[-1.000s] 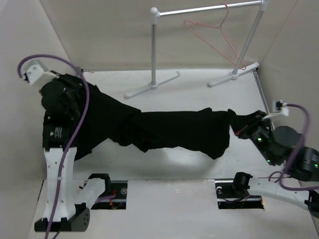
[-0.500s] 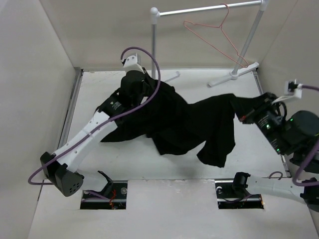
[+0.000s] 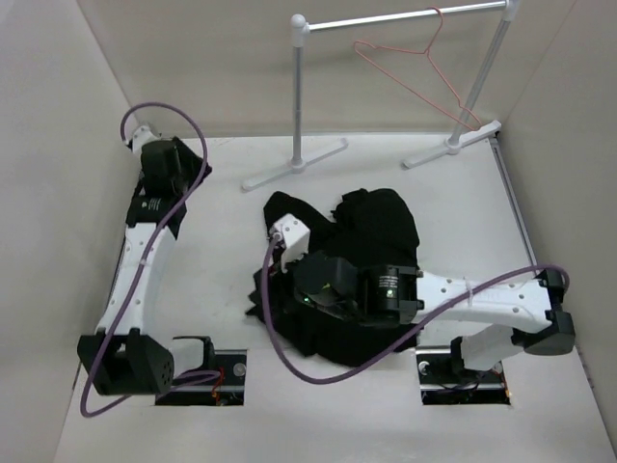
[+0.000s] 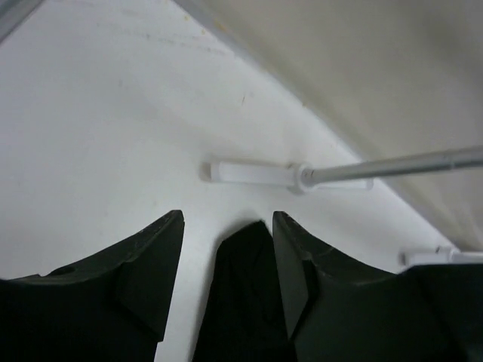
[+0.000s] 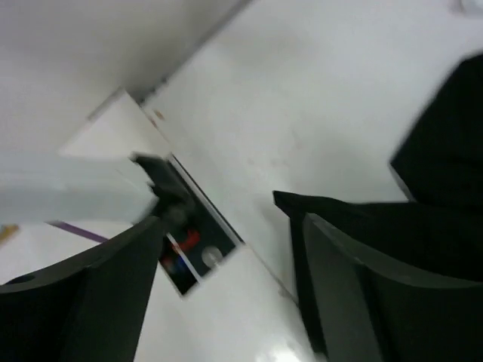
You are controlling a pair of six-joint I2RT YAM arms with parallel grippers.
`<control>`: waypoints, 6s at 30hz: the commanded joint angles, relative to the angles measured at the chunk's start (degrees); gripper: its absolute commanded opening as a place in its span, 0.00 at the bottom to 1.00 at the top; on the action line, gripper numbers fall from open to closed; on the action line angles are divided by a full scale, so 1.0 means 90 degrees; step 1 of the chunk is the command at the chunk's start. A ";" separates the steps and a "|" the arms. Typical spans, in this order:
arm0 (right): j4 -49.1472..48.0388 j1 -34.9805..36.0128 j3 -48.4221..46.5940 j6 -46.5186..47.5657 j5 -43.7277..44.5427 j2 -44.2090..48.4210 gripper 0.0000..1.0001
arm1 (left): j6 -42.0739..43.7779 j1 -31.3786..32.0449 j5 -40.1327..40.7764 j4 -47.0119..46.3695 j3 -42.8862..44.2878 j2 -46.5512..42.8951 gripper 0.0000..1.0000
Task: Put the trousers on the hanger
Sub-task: Flatten out the trousers at the center of the board.
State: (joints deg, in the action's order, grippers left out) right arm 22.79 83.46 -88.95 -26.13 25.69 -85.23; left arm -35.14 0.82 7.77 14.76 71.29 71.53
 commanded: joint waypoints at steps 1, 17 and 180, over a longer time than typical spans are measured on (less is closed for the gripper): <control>-0.0198 -0.0633 0.0718 -0.0063 -0.0023 0.1585 0.78 | 0.0124 0.0147 -0.0512 0.0361 -0.0662 -0.1080 0.49; 0.1589 -0.6368 0.5399 -0.3268 -0.0765 0.4284 0.74 | 0.0164 0.5714 0.1139 0.1152 -0.2549 -0.0390 0.73; 0.0662 -0.7677 0.4149 -0.1569 0.0066 0.2273 0.09 | 0.0720 -0.0214 0.0026 -0.0869 0.2068 0.4600 0.67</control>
State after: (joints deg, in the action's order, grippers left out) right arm 31.18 13.39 -53.54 -38.85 27.05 -65.08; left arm -29.41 -2.96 12.97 6.52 84.58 111.35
